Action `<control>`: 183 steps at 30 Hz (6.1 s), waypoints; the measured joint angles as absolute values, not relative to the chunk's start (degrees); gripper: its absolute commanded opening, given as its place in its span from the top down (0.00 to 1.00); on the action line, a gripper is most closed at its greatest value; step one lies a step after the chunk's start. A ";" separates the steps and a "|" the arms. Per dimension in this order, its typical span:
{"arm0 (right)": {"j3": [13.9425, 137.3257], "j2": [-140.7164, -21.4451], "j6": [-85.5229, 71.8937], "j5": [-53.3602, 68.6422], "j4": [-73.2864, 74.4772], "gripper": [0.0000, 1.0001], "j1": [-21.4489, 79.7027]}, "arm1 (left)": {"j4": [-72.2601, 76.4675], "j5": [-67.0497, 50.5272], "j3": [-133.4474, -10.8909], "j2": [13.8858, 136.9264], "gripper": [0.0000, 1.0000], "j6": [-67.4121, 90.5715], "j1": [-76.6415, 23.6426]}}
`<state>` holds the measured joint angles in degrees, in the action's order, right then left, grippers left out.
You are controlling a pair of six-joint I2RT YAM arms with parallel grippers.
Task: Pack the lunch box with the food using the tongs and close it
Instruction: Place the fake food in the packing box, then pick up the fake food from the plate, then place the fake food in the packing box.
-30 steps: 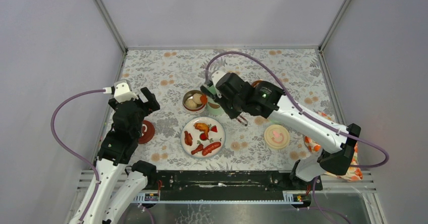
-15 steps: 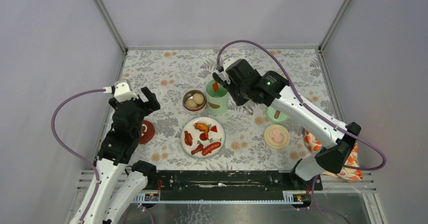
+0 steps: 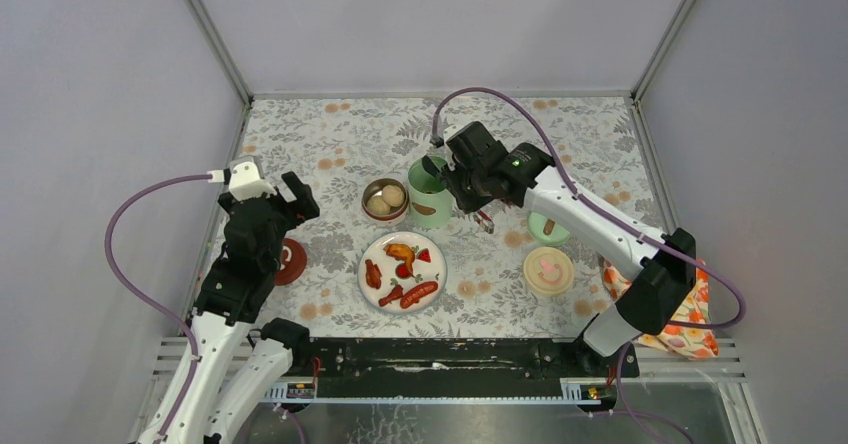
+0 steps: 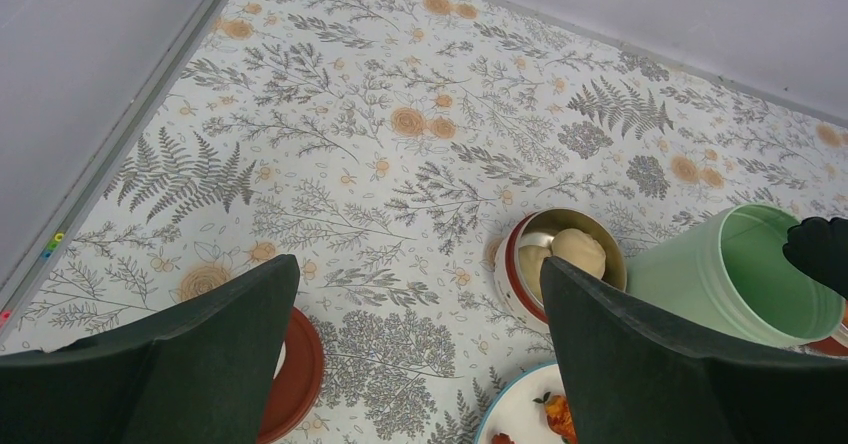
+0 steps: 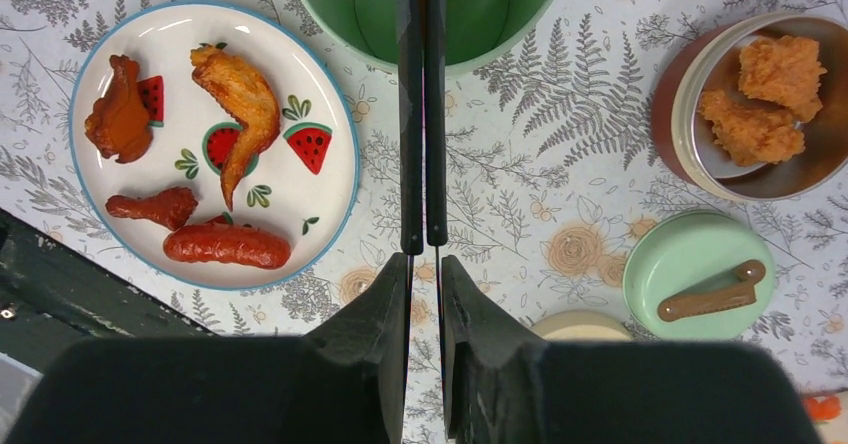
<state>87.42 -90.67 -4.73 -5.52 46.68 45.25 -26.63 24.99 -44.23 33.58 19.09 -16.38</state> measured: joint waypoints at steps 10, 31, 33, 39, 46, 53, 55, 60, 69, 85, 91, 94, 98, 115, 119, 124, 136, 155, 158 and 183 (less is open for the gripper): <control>85.21 -85.86 -5.87 1.30 46.04 0.91 44.86 | -26.61 24.12 -44.23 34.30 0.02 19.09 -16.14; 75.42 -84.73 -9.80 13.30 47.70 0.81 53.32 | -26.61 22.87 -44.23 35.40 0.02 19.09 -15.27; 74.32 -85.62 -10.37 14.04 47.48 0.80 53.39 | -26.61 22.83 -44.23 35.42 0.02 19.09 -15.25; 71.48 -87.61 -11.29 15.14 46.89 0.77 53.49 | -26.61 22.65 -44.23 35.42 0.02 19.09 -14.92; 69.19 -88.53 -11.94 17.69 44.99 0.76 53.23 | -26.61 22.22 -44.23 35.42 0.02 19.09 -14.87; 67.02 -89.47 -12.67 22.06 42.68 0.72 49.87 | -26.61 21.98 -44.23 35.40 0.02 19.09 -14.61; 66.52 -89.47 -12.95 23.09 41.91 0.72 48.82 | -26.61 21.93 -44.23 35.42 0.02 19.09 -14.61; 63.66 -89.47 -14.11 26.61 39.03 0.71 46.87 | -26.61 21.85 -44.23 35.42 0.02 19.09 -14.57; 59.22 -89.38 -16.75 30.87 34.94 0.67 43.64 | -26.61 21.80 -44.23 35.40 0.02 19.11 -14.57; 55.20 -88.20 -18.87 34.35 31.29 0.63 39.53 | -26.61 21.80 -44.23 35.35 0.02 19.09 -14.44; 55.20 -88.23 -18.85 36.21 30.20 0.62 39.53 | -26.61 21.80 -44.23 35.33 0.02 19.09 -14.39; 55.20 -88.27 -18.85 37.04 29.67 0.62 39.51 | -26.61 21.80 -44.23 35.33 0.02 19.09 -14.33; 55.20 -88.75 -18.85 37.45 29.08 0.61 39.48 | -26.61 21.80 -44.23 35.33 0.02 19.09 -14.22; 54.46 -90.19 -19.84 38.76 26.61 0.60 39.46 | -26.61 21.80 -44.23 35.05 0.02 19.09 -14.13; 54.46 -90.83 -20.47 39.38 25.80 0.61 39.46 | -26.61 21.78 -44.23 35.03 0.01 19.09 -14.13; 53.74 -91.79 -21.80 40.42 24.10 0.62 39.46 | -26.61 21.78 -44.23 35.03 0.02 19.09 -14.11; 51.83 -92.01 -24.75 41.78 21.10 0.80 39.46 | -26.61 21.76 -44.23 35.03 0.02 19.09 -14.06; 54.81 -83.79 -25.45 40.86 24.53 0.94 39.46 | -26.61 21.41 -44.23 34.63 0.01 19.11 -13.76; 57.17 -82.24 -25.04 39.57 26.55 0.95 39.42 | -26.61 21.39 -44.23 34.63 0.02 19.11 -13.76; 73.19 -77.52 -18.22 32.12 39.70 0.94 26.65 | -26.61 21.39 -44.23 34.13 0.02 19.11 -13.72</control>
